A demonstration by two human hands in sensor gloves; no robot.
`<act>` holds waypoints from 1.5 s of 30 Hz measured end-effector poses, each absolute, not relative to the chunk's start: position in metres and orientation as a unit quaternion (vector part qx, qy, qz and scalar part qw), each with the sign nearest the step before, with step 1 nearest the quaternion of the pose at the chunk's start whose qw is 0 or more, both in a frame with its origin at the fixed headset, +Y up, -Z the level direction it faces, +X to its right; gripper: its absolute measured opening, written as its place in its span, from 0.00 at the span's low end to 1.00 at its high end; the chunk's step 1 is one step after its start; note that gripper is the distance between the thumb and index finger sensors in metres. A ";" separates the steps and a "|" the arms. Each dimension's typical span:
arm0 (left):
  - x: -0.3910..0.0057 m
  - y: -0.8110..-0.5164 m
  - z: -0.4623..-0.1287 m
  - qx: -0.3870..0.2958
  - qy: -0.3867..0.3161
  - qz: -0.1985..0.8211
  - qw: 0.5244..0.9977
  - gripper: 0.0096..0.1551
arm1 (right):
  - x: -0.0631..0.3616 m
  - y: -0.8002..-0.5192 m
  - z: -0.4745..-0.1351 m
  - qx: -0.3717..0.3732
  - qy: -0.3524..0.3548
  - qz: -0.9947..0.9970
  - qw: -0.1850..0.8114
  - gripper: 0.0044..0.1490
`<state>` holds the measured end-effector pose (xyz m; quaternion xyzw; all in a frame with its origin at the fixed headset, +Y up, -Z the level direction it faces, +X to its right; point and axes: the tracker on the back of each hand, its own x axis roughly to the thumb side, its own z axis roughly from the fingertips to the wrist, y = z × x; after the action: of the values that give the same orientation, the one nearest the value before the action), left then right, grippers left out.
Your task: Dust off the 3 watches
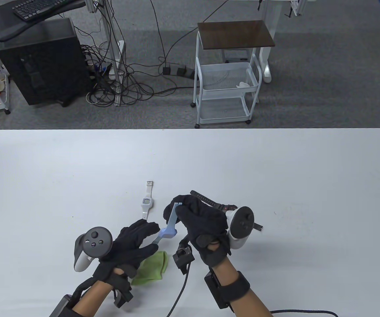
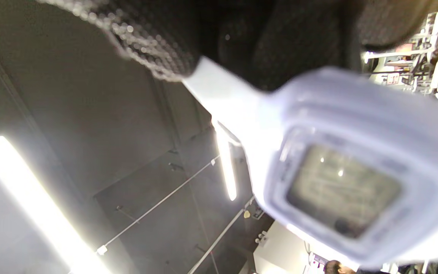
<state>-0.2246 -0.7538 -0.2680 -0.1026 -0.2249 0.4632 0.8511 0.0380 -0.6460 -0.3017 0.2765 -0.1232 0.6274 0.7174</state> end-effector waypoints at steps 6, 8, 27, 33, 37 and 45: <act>-0.224 -0.753 -0.267 -0.092 -0.225 0.456 0.856 0.31 | 0.037 -0.646 -0.301 0.277 -0.123 0.622 0.722 0.22; -0.224 -0.752 -0.267 -0.086 -0.225 0.457 0.856 0.27 | 0.037 -0.646 -0.301 0.272 -0.130 0.621 0.723 0.22; -0.250 -0.735 -0.268 -0.036 -0.200 0.589 0.782 0.23 | 0.076 -0.642 -0.306 0.221 -0.217 0.594 0.743 0.26; -0.270 -0.724 -0.270 0.005 -0.168 0.654 0.738 0.24 | 0.084 -0.656 -0.307 0.201 -0.215 0.625 0.723 0.30; -0.284 -0.716 -0.271 0.034 -0.149 0.683 0.714 0.24 | 0.084 -0.676 -0.304 0.201 -0.179 0.678 0.684 0.30; -0.288 -0.696 -0.283 0.062 -0.137 0.691 0.707 0.23 | 0.063 -0.721 -0.291 0.199 -0.075 0.742 0.636 0.29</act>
<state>-0.2880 -0.6957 -0.2826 0.0620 -0.1371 0.6913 0.7068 0.0627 -0.7211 -0.2911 0.1987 -0.0752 0.7415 0.6364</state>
